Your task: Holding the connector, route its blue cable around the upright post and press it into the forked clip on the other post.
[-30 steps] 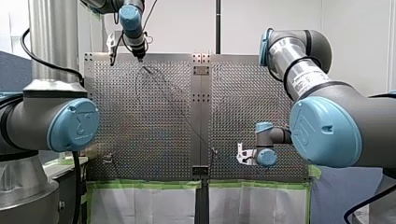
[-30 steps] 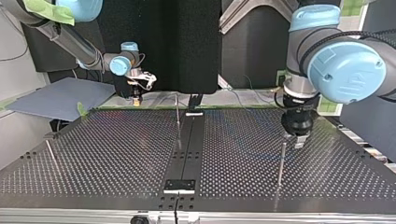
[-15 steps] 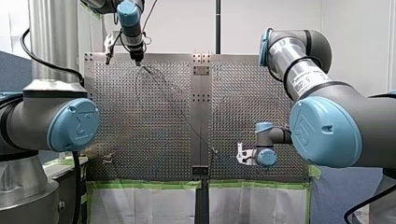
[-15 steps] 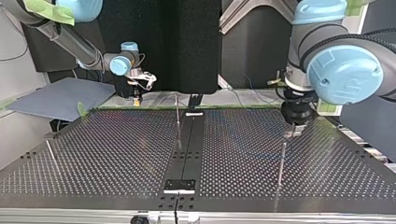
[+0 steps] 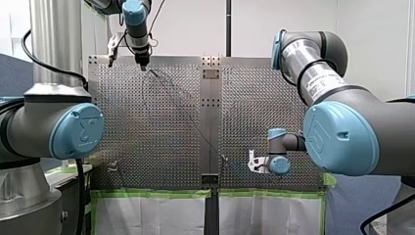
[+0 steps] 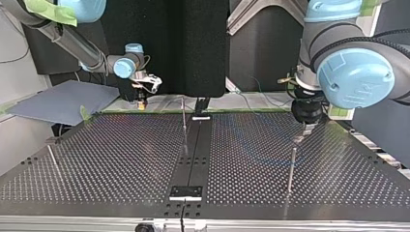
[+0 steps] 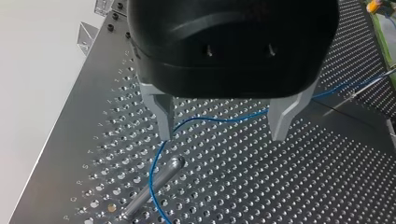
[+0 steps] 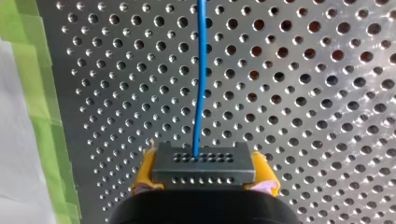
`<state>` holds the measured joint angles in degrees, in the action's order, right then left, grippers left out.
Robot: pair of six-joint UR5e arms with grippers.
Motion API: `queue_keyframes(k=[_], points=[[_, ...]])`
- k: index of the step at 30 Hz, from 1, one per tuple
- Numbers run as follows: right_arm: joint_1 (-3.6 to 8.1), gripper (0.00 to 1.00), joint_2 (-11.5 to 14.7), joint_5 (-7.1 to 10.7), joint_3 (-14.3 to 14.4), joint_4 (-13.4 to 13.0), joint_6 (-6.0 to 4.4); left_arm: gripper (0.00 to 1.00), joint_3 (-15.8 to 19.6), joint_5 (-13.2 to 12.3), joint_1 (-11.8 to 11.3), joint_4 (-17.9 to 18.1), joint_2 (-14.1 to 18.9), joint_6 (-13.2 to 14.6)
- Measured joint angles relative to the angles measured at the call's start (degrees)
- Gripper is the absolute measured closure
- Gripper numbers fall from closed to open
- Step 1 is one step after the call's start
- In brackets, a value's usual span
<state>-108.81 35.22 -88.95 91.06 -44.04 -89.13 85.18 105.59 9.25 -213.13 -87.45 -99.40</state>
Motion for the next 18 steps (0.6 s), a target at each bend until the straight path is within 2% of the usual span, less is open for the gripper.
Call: queue_keyframes(k=[14,18], points=[[0.04,1.0,0.0,0.0,0.0,0.0,-0.05,0.0,0.0,0.1,0.1,0.0,0.1,-0.1],[0.04,1.0,0.0,0.0,0.0,0.0,-0.07,0.0,0.5,0.8,0.6,0.6,1.0,-0.2]])
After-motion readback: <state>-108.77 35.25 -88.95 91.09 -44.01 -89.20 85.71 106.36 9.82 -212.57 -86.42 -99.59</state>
